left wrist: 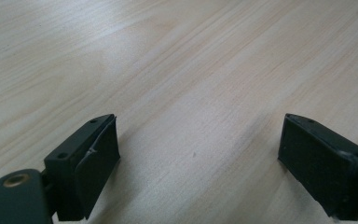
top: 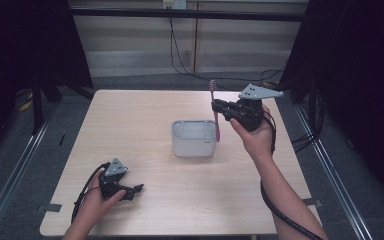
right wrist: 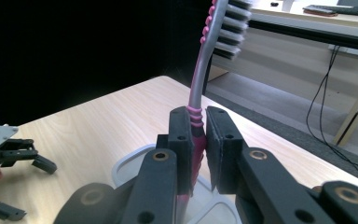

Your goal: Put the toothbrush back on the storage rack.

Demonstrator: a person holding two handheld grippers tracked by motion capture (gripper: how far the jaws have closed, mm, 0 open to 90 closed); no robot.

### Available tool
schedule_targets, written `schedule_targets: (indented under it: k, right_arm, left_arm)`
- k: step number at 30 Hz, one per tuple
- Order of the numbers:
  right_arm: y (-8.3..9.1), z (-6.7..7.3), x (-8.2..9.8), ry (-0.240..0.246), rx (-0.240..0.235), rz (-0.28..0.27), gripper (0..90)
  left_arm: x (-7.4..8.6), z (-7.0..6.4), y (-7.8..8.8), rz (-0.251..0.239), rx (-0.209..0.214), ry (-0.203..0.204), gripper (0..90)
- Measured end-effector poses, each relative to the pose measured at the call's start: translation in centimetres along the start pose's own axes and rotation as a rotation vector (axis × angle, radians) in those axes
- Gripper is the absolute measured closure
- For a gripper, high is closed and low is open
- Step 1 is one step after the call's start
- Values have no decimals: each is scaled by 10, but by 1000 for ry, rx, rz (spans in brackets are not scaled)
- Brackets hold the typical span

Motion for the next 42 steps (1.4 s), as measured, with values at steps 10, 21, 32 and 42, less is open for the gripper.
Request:
schedule_targets:
  k: [10,21,32,42]
  right_arm:
    - [-3,-5,-1,-6,21,-8,812]
    - [-3,-11,-4,-12,52,-27,812]
    - [-8,-15,-4,-17,69,-48,812]
    - [-14,-20,-7,-20,83,-60,812]
  left_arm:
    - [0,0,0,0,0,0,118]
    - [0,0,0,0,0,0,118]
    - [0,0,0,0,0,0,118]
    - [0,0,0,0,0,0,118]
Point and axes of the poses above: each handheld gripper's, and its own axes: y roughly backward along the jaws, x roughly out of its underside, z roughly to its left, the point moved 2 cm from there along -y, roughly forward along the jaws, and after that the axes turned 13 degrees about -x, right-handed, at the moved point
